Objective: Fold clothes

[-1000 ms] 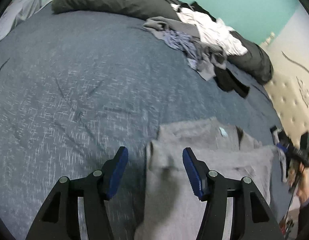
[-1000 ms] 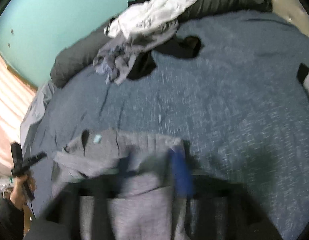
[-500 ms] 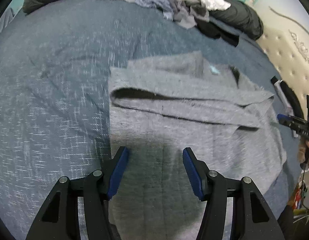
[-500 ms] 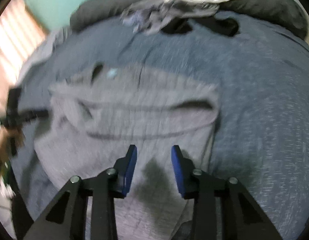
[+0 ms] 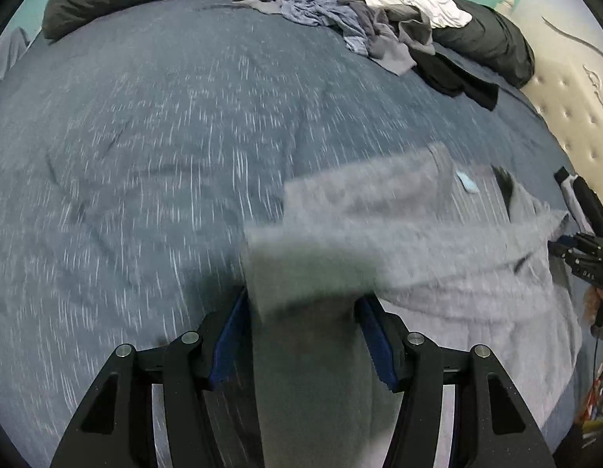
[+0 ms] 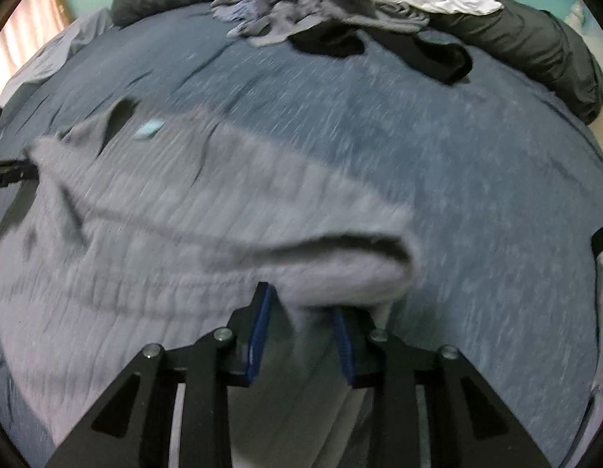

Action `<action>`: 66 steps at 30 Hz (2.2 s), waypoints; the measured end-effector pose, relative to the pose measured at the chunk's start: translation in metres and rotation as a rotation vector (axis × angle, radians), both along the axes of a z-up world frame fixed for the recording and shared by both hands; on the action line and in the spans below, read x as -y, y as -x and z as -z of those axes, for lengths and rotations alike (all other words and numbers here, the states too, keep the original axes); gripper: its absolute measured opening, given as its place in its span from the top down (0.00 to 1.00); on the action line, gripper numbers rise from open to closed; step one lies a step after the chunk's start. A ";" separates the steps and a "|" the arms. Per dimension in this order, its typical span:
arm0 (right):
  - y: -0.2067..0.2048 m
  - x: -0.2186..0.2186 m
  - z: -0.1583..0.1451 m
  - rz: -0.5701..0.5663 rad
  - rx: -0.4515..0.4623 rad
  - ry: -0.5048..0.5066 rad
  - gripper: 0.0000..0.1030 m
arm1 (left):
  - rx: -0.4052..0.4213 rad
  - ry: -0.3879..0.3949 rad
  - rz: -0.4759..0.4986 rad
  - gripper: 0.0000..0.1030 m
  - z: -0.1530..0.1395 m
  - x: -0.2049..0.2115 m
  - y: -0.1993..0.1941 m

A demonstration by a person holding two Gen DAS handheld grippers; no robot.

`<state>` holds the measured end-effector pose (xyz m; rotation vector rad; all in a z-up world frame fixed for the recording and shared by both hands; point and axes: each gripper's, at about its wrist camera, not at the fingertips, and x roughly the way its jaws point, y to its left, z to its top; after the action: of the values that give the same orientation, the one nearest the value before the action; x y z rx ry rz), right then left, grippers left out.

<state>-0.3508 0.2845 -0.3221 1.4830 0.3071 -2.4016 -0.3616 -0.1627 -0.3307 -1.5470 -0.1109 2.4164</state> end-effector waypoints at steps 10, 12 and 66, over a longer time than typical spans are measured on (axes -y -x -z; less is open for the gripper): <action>0.050 -0.033 -0.028 0.165 -0.081 0.093 0.70 | -0.068 -0.094 -0.138 0.41 -0.020 0.034 0.039; 0.050 -0.044 -0.034 0.180 -0.090 0.147 0.70 | -0.063 -0.111 -0.149 0.41 -0.019 0.042 0.037; 0.057 -0.057 -0.024 0.251 -0.100 0.149 0.87 | -0.088 -0.053 -0.143 0.73 -0.008 0.045 0.035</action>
<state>-0.4080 0.3418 -0.2983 1.4104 -0.0410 -2.6326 -0.3963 -0.2081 -0.3223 -1.4525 -0.2751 2.5646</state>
